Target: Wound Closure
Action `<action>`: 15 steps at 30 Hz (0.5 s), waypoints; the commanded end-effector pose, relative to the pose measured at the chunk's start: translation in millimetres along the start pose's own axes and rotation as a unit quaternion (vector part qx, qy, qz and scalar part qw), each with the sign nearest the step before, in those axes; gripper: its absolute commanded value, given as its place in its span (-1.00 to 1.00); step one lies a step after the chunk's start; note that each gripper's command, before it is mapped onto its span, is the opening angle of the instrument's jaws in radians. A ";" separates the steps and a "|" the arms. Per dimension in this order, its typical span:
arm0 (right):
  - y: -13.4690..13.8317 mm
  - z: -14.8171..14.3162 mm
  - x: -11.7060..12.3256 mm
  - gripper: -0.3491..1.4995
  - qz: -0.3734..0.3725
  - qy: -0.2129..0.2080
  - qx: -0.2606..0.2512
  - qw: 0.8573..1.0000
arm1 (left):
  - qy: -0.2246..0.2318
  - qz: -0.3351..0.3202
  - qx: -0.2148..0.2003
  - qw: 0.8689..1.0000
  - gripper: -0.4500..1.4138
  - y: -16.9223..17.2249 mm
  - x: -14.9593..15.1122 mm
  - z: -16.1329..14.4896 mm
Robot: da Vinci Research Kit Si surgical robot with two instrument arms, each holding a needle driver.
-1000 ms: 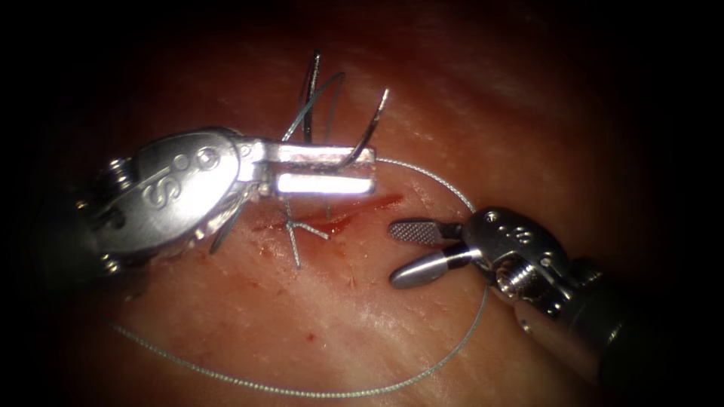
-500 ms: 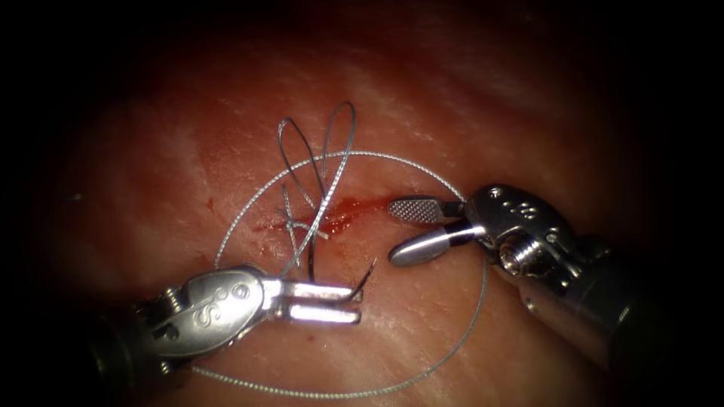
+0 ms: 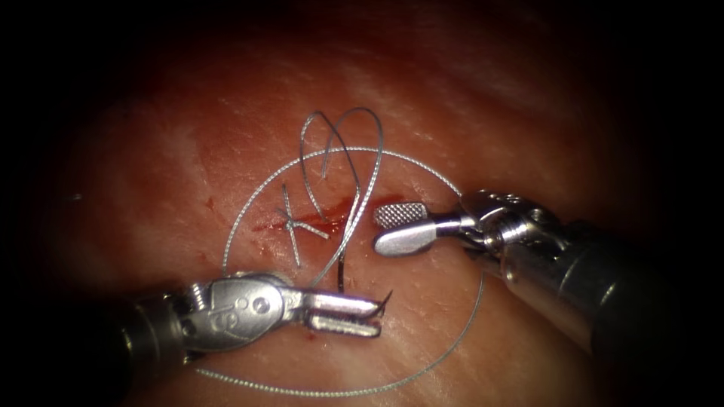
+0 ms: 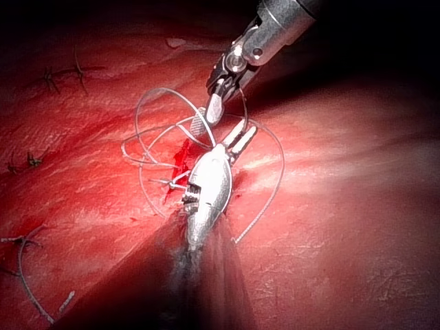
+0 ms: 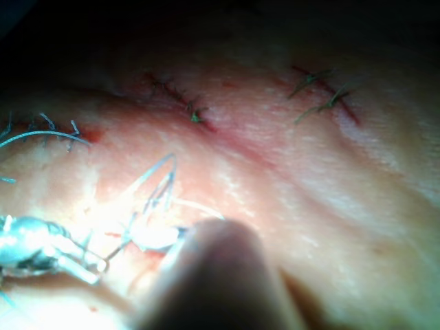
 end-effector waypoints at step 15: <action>0.4 3.7 -0.6 -0.24 0.024 0.002 0.047 0.999 | 0.000 0.022 -0.019 1.000 -1.00 -0.1 -1.4 0.5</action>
